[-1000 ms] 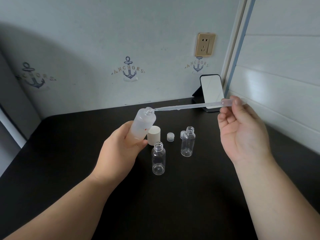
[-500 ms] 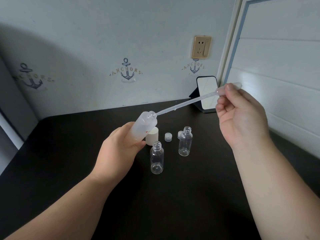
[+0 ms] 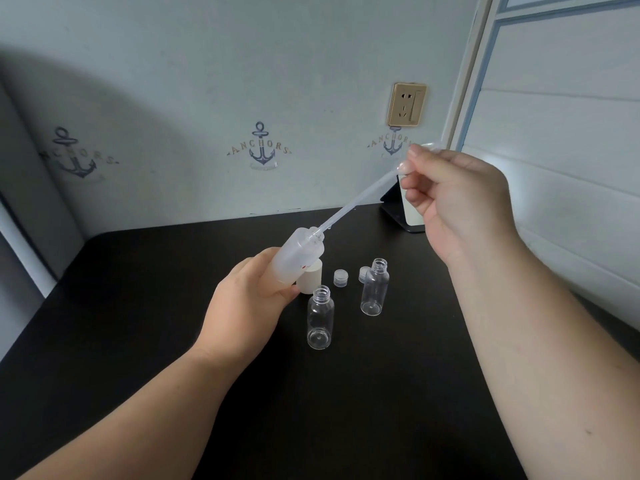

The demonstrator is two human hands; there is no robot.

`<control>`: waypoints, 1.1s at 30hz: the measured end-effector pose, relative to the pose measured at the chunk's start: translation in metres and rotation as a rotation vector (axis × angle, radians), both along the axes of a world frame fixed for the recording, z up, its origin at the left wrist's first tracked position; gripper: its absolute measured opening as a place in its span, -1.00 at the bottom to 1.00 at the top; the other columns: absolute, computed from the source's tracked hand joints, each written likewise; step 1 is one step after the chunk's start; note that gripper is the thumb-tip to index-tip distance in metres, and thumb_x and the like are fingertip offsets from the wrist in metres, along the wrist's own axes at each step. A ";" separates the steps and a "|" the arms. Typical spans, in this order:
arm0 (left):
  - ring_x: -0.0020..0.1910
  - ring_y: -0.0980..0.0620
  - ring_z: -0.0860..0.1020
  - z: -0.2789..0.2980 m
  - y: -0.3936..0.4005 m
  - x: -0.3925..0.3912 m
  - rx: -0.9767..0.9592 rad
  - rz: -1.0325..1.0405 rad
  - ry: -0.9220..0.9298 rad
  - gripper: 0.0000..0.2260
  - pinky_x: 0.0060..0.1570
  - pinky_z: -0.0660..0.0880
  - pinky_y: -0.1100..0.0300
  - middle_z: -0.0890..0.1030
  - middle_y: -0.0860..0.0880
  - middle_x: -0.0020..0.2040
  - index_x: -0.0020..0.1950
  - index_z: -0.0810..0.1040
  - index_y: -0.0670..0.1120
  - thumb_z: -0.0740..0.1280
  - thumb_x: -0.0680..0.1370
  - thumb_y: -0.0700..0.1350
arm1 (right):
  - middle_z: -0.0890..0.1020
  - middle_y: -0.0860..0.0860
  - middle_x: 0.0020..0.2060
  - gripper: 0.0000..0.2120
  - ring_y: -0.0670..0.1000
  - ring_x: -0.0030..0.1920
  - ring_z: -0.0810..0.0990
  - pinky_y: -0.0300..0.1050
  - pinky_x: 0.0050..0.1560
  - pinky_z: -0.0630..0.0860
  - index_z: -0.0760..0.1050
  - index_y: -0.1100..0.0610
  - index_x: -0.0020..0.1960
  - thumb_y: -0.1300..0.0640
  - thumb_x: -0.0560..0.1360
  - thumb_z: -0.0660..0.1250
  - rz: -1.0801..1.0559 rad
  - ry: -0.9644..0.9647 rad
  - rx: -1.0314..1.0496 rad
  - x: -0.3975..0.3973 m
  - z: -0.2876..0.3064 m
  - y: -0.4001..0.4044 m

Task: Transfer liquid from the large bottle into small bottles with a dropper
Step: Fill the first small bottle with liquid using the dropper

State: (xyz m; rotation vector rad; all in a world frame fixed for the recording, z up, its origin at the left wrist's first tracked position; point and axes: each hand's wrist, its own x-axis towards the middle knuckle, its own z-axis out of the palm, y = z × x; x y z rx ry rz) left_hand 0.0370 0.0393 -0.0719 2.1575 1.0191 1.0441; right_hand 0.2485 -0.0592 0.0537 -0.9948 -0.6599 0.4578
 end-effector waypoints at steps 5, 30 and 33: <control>0.07 0.37 0.44 -0.001 0.001 0.000 0.010 0.002 0.002 -0.64 -0.11 0.36 0.32 0.51 0.37 0.02 0.15 0.45 0.38 0.44 0.51 -0.02 | 0.67 0.05 -0.38 -0.87 -0.06 -0.43 0.60 -0.25 -0.37 0.52 0.61 0.21 -0.21 0.29 0.51 0.45 0.002 -0.035 -0.024 -0.006 -0.001 0.002; 0.08 0.46 0.40 0.000 -0.002 0.002 0.058 -0.004 0.002 -0.56 -0.12 0.37 0.32 0.42 0.53 0.06 0.13 0.36 0.48 0.45 0.52 -0.01 | 0.70 0.09 -0.30 -0.94 -0.02 -0.34 0.66 -0.25 -0.30 0.55 0.62 0.20 -0.14 0.27 0.51 0.46 0.170 -0.110 -0.087 -0.018 -0.027 0.016; 0.07 0.43 0.42 0.000 -0.002 0.001 0.059 -0.010 0.008 -0.55 -0.14 0.35 0.32 0.45 0.48 0.05 0.04 0.37 0.57 0.45 0.52 -0.01 | 0.71 0.08 -0.25 -0.94 -0.02 -0.33 0.66 -0.24 -0.28 0.56 0.63 0.19 -0.13 0.26 0.52 0.45 0.211 -0.088 -0.097 -0.017 -0.032 0.014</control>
